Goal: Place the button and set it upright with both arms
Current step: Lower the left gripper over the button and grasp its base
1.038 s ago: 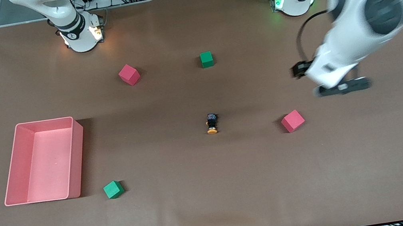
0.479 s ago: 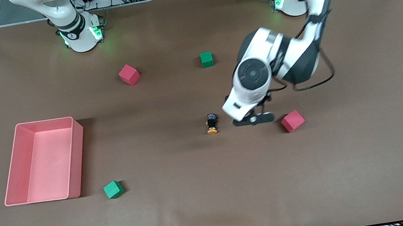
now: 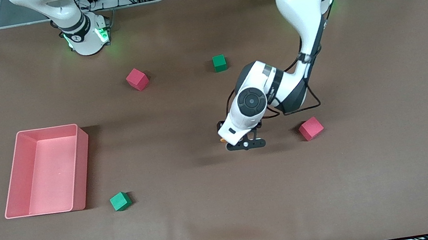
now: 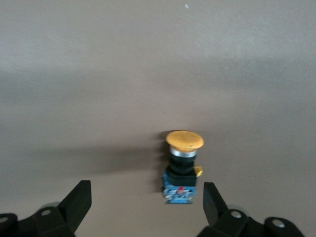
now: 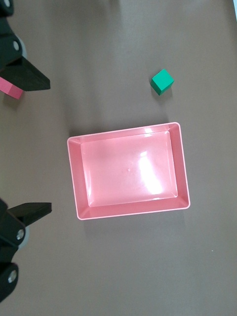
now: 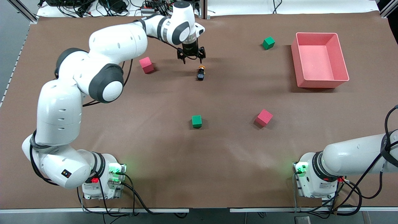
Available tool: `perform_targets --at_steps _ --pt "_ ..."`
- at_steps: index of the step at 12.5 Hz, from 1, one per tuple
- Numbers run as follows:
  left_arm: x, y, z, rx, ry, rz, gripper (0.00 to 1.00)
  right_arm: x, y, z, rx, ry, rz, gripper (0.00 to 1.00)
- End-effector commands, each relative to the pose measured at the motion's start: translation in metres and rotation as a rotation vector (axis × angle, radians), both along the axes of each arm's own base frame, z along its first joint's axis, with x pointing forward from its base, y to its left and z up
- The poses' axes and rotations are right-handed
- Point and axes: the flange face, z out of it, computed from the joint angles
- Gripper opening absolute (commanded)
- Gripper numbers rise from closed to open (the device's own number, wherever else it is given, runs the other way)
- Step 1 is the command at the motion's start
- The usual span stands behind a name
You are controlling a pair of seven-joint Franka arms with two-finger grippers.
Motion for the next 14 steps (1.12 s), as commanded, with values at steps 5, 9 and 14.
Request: perform_targets --at_steps 5,9,14 --pt "-0.006 -0.027 -0.039 -0.018 0.034 -0.007 1.00 -0.003 0.003 0.003 -0.006 0.046 0.009 1.00" --pt "-0.012 -0.028 -0.048 -0.007 0.050 -0.022 0.94 -0.004 0.005 0.006 -0.005 0.048 0.013 1.00" --pt "-0.015 -0.028 -0.055 0.001 0.063 -0.026 0.77 -0.004 0.005 0.006 0.004 0.047 0.012 1.00"
